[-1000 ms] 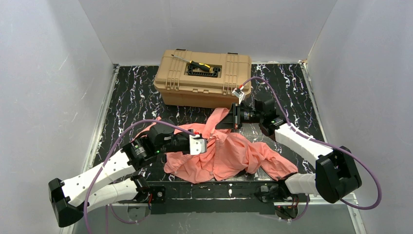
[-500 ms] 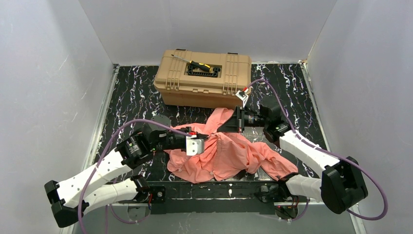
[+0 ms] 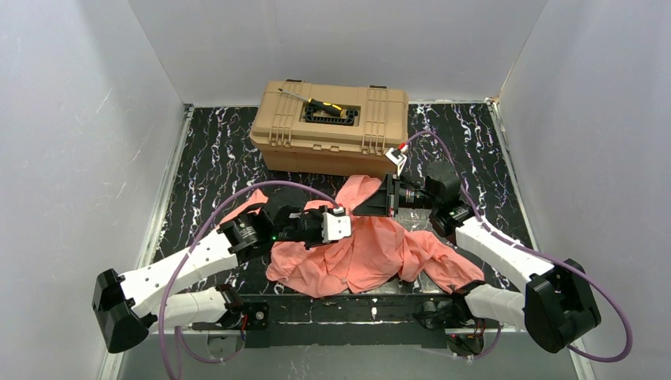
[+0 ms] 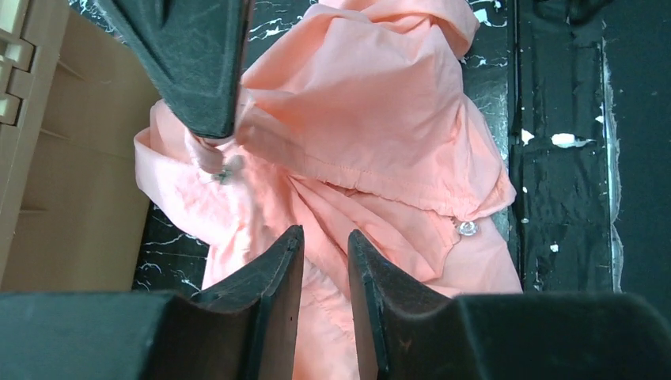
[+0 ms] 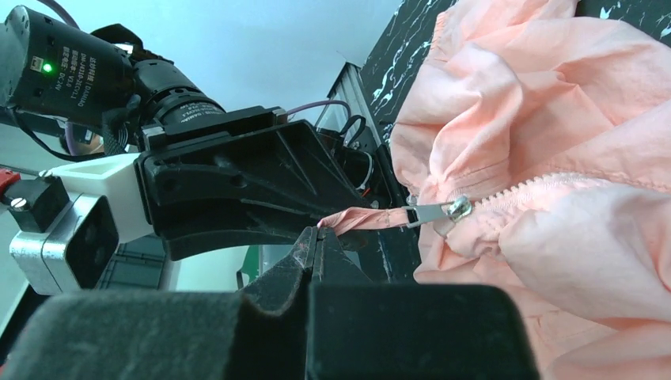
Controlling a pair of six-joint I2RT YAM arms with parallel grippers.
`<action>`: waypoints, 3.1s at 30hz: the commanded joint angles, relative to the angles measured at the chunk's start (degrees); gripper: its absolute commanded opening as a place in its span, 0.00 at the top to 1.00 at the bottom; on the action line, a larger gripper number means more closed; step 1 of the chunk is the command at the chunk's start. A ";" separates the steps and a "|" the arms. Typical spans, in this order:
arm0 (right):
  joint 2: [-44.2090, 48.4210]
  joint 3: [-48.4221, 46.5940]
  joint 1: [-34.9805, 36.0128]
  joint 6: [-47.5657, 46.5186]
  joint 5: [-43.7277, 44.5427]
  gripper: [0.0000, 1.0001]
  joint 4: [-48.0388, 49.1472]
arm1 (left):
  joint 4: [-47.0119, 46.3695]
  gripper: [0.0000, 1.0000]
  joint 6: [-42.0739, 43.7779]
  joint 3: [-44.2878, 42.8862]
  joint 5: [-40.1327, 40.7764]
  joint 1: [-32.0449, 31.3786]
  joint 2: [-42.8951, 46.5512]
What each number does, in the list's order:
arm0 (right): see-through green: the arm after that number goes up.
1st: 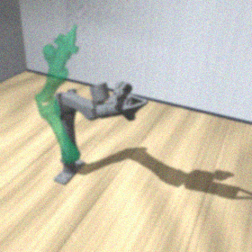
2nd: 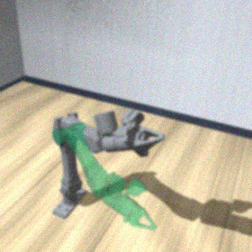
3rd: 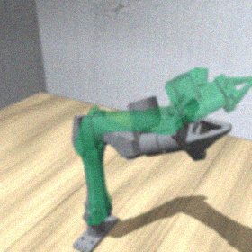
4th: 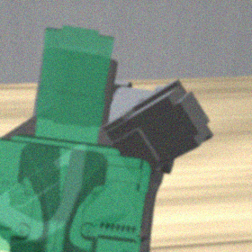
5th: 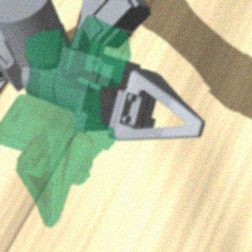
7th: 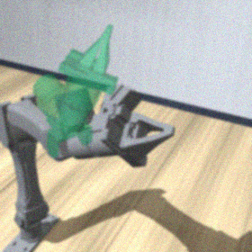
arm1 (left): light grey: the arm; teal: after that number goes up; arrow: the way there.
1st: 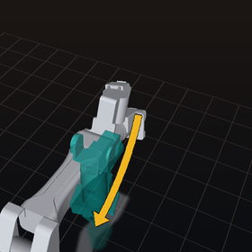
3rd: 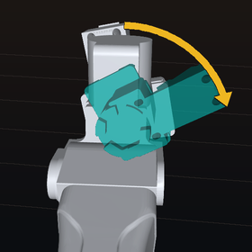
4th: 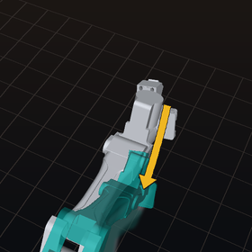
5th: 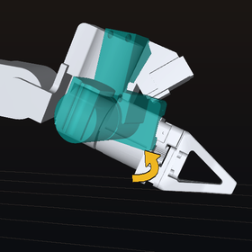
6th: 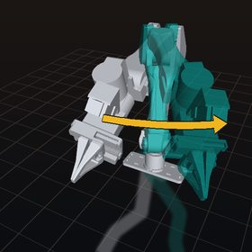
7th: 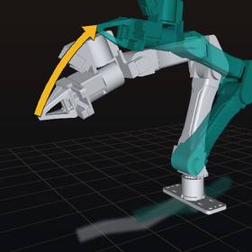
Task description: Zip up the jacket
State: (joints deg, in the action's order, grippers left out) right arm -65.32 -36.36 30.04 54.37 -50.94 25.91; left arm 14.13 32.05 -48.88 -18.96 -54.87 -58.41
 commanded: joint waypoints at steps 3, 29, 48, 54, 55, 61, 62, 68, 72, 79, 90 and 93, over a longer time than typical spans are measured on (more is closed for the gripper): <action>1.20 1.49 0.43 1.75 0.24 0.99 5.23 | -1.39 0.62 -1.06 -0.42 2.32 -0.19 -1.12; 0.57 0.69 0.54 1.00 0.11 0.99 5.22 | -6.86 0.80 3.03 3.71 16.71 -3.32 -4.49; -5.47 -2.59 -1.19 -5.49 4.90 0.99 -4.27 | -2.99 1.00 3.24 3.05 3.26 -3.40 6.62; -5.41 -2.66 -1.15 -4.45 4.42 0.99 -2.43 | 0.36 1.00 5.56 2.86 1.19 -3.38 9.15; -5.23 -2.47 -1.16 -4.33 4.33 0.99 -2.26 | 0.37 1.00 5.83 2.93 1.04 -3.35 9.39; -5.54 -0.97 -1.21 -4.07 3.03 0.99 -1.31 | -0.09 1.00 8.77 1.10 0.03 -3.39 9.46; -5.71 -0.54 -1.21 -3.76 2.85 0.99 -0.63 | -0.49 1.00 9.61 0.62 0.21 -3.39 9.36; -6.84 0.59 -1.21 -2.52 2.33 0.99 2.08 | -1.73 1.00 11.41 -3.92 -1.67 -3.39 7.62; -6.26 1.25 -1.37 -3.82 3.76 0.99 -0.48 | -1.83 1.00 11.22 -7.03 -3.69 -3.40 6.67; -4.42 1.57 -2.64 -7.38 6.03 0.99 -5.89 | -0.23 1.00 9.25 -10.16 -8.11 -3.40 7.56; -5.66 -5.89 -4.34 -11.94 9.34 0.99 -11.75 | 2.54 1.00 8.96 -19.77 -10.40 -3.40 7.57; -7.38 -15.43 -6.29 -15.69 11.26 0.99 -17.25 | -1.47 1.00 14.25 -25.42 -7.24 -3.36 5.82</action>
State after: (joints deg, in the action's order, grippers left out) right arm -71.40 -39.90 26.22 44.53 -44.31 12.97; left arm 18.22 41.93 -66.70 -26.57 -57.89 -52.14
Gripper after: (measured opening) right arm 0.023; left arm 0.022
